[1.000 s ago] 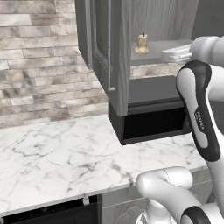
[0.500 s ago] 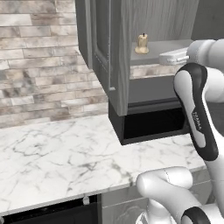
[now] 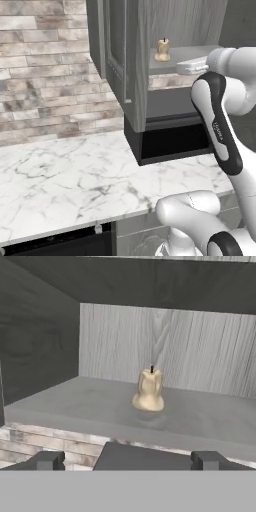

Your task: Get the candle and the liquor from the cabinet and move them to the dining counter.

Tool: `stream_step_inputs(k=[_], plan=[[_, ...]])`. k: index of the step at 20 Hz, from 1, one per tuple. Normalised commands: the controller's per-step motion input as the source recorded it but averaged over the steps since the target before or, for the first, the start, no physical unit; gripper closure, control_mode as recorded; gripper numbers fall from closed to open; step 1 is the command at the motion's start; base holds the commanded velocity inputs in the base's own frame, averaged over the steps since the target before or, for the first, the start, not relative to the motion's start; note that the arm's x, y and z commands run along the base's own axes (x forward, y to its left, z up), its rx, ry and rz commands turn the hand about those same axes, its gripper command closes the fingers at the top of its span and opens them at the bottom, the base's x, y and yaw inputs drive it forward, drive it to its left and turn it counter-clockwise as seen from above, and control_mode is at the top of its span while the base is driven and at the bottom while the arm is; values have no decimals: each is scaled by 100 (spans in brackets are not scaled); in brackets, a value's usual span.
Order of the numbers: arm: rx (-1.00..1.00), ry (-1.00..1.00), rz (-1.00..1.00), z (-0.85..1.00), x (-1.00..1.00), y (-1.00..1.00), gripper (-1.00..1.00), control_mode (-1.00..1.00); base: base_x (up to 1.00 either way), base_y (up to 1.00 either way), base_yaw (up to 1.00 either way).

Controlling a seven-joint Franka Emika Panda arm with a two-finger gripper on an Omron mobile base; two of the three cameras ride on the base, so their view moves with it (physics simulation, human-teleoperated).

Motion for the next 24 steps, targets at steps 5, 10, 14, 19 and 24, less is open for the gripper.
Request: stream_step_inputs(k=[5, 10, 14, 19, 24], plan=[[0, 0, 0, -7, 14, -1, -100, -100, 0, 0, 0], [0, 2, 0, 0, 26, 0, -100, -100, 0, 0, 0], [0, 2, 0, 0, 28, 0, -100, -100, 0, 0, 0], [0, 2, -2, 12, 31, 4, -100, -100, 0, 0, 0], [0, 5, -6, 31, 40, 12, -100, -100, 0, 0, 0]])
